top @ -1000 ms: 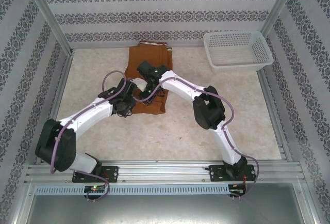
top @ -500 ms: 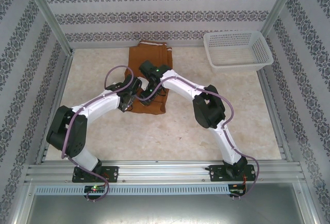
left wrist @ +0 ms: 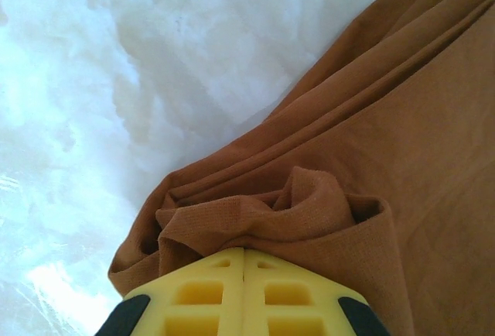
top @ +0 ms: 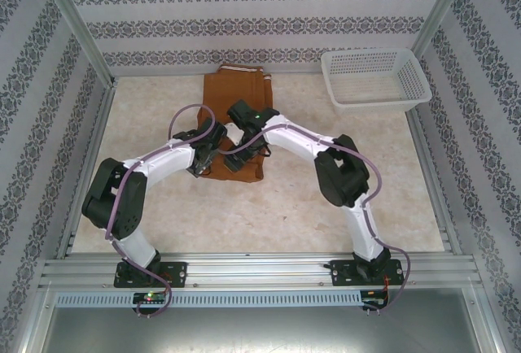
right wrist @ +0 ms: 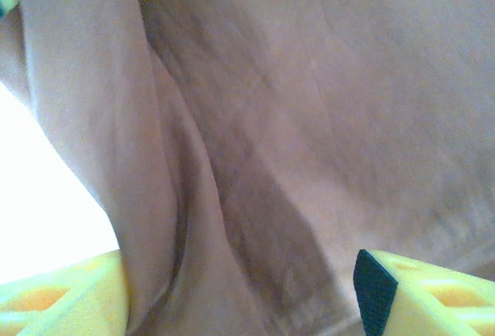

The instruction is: Roll up the long pants

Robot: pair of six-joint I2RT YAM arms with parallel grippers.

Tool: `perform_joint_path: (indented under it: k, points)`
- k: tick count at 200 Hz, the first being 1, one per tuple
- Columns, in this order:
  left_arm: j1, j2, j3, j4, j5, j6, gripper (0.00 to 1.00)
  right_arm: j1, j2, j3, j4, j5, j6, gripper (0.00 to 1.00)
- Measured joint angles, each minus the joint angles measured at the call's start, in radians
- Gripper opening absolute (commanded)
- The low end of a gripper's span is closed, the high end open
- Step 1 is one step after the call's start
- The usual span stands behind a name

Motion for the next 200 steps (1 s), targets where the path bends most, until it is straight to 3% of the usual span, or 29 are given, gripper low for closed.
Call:
perform_joint_path:
  k: [56,83,131,145,159,186,200]
  points:
    - [0.004,0.023,0.046,0.0,0.004,0.0,0.01,0.003,-0.189,-0.202,-0.005,0.054,0.044,0.76]
    - [0.013,0.079,0.044,-0.001,0.005,0.0,0.01,0.062,-0.282,-0.268,0.069,0.057,0.043,0.75]
    - [0.015,0.083,0.043,-0.001,0.005,0.0,0.01,0.136,-0.271,-0.29,0.159,0.091,0.045,0.65]
    - [0.016,0.084,0.043,-0.002,0.005,0.001,0.01,0.131,-0.246,-0.291,0.164,0.111,0.039,0.6]
    - [0.016,0.083,0.043,-0.002,0.005,0.003,0.01,0.121,-0.228,-0.293,0.176,0.134,0.021,0.45]
    - [0.016,0.083,0.043,-0.003,0.004,0.003,0.01,0.094,-0.224,-0.319,0.208,0.175,-0.002,0.01]
    - [0.016,0.083,0.043,-0.003,0.005,0.003,0.01,0.076,-0.22,-0.332,0.222,0.186,-0.01,0.0]
